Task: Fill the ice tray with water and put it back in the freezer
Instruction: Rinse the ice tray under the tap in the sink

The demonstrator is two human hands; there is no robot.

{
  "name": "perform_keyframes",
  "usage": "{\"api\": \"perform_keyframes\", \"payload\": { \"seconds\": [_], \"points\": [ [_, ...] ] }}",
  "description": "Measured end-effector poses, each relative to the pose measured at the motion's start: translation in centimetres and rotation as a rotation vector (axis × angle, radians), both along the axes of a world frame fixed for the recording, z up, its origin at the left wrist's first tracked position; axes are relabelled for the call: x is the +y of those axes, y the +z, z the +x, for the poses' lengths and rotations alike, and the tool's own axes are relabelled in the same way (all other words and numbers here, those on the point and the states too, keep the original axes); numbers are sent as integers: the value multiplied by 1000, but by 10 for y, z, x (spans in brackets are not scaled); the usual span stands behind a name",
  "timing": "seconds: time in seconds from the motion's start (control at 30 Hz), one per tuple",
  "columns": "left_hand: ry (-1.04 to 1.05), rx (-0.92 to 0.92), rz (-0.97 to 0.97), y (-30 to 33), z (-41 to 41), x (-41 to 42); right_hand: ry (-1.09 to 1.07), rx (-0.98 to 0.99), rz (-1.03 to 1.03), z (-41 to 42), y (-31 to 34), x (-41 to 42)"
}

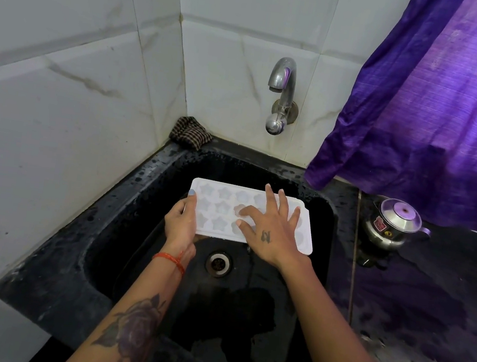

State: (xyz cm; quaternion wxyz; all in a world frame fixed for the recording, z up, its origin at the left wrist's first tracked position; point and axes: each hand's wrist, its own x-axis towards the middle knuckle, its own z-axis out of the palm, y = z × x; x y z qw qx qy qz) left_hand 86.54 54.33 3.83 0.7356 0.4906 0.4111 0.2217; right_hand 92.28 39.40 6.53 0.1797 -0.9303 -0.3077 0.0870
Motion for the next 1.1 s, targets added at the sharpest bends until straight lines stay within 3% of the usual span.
{"api": "perform_keyframes", "payload": {
  "seconds": [0.47, 0.73, 1.1],
  "points": [
    [-1, 0, 18, 0, -2, -6, -7, 6, -28, -4, 1, -3],
    [6, -4, -2, -1, -3, -13, -30, -42, 104, -3, 1, -9],
    [7, 10, 8, -2, -4, -11, 63, -50, 77, -3, 4, 15]
  ]
}}
